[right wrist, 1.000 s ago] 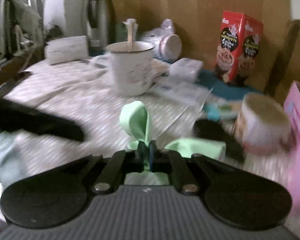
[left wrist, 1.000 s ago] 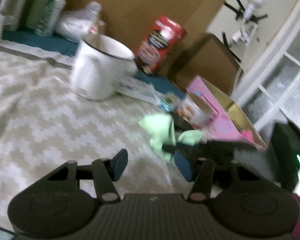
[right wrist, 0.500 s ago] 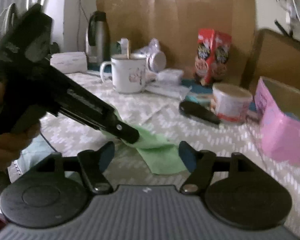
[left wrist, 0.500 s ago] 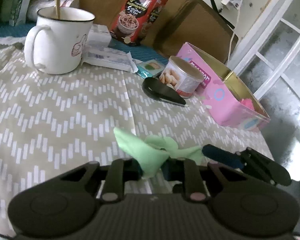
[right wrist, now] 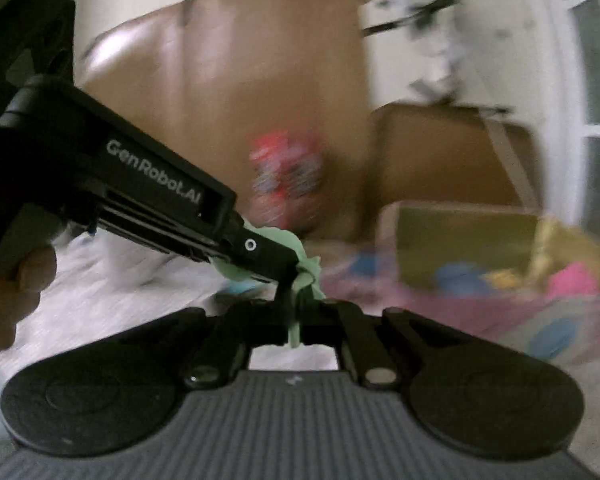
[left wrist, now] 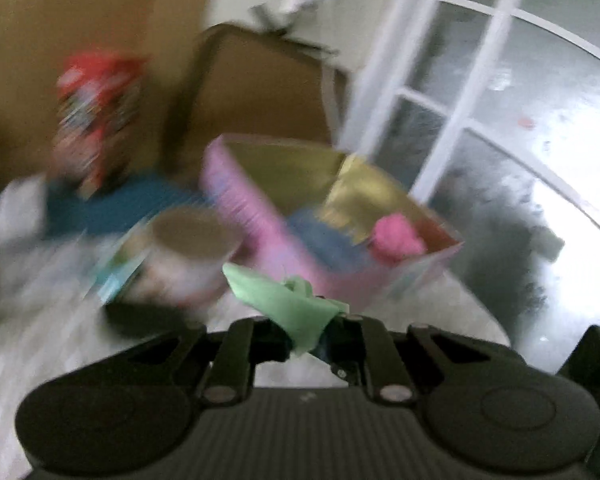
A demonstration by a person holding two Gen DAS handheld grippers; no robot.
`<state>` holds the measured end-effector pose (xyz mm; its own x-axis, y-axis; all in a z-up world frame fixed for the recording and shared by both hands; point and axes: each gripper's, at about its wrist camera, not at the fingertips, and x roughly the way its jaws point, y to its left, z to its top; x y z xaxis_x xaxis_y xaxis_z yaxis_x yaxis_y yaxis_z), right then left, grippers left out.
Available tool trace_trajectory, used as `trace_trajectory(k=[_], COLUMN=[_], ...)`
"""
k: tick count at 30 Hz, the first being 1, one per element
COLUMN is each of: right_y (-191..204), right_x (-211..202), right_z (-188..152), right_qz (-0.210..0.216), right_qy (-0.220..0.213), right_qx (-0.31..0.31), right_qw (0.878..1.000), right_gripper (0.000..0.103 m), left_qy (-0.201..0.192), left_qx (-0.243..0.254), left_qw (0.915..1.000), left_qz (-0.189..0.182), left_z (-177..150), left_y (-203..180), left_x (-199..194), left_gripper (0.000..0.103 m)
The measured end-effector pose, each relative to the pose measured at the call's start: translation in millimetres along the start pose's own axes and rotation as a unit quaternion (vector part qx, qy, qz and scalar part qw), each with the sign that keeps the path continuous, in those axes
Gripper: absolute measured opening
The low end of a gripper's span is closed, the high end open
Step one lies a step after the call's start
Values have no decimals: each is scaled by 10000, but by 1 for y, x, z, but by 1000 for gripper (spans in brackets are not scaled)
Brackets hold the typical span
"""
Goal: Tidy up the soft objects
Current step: 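Carry the green cloth into the pink tin and release it, then grasp the white tissue packet with the left tool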
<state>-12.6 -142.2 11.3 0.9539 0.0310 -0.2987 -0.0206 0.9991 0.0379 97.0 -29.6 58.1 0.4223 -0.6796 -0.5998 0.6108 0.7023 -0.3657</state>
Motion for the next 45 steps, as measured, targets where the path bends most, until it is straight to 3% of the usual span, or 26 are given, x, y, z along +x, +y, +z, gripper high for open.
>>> trace_trajectory(k=[4,6,7,8,9,10,14,18,21,24,28,31,34,38,42,45], right_y=[-52,-74,-82,-87,-89,-90,-86,-72,-48,-21,29,71,91,100,92,90], right_x=[18,32,40,46,48,46,26,-6,-13,13,86,155,224,280,270,224], right_z=[13,12,11,10,8,6,-1,-2,8,25,42,51,54,48,46,40], right_qz=[-638,-952,-1091,-1207,-1333,-1438,-1511,-1509,-891,192,1249,1371,1070,923,1387,1788], right_qy=[81,254,381,521,554,504,238,-388,-462,9,757,1289,1838,2521,2922,3010], right_qx=[353,537,561,531,485,411,372,374,238,195,313,81,-19,-163,121,-70], right_qw=[9973,9937,9917,9899,9883,9875,9875,9871,9947,9996,9888,9821,9771,9632,9462,9367], right_gripper=[9,17,26,53,68,70,71,69,60,58,53,50,50,51,42,41], left_qy=[-71,34,119,171,190,190,115,-236,-398,-503,-501,-527,-728,-993,-1087,-1210], left_qx=[453,564,534,481,441,443,634,621,264,-47,-347,-651,-679,-831,-1008,-1189], left_qw=[9985,9980,9983,9987,9988,9984,9973,9975,9983,9948,9815,9752,9692,9717,9707,9688], left_qz=[-284,-276,-194,-71,108,307,338,253,323,882,1813,2049,2254,1977,1891,1809], left_z=[42,57,63,67,69,70,60,45,25,-6,-47,-66,-78,-81,-80,-86], left_y=[-34,-45,-48,-50,-50,-51,-50,-37,-2,42,99,125,140,149,155,158], left_x=[46,75,92,106,118,129,127,84,43,4,-32,-48,-56,-65,-68,-74], left_gripper=[18,44,49,53,53,53,57,59,60,60,59,59,59,59,59,59])
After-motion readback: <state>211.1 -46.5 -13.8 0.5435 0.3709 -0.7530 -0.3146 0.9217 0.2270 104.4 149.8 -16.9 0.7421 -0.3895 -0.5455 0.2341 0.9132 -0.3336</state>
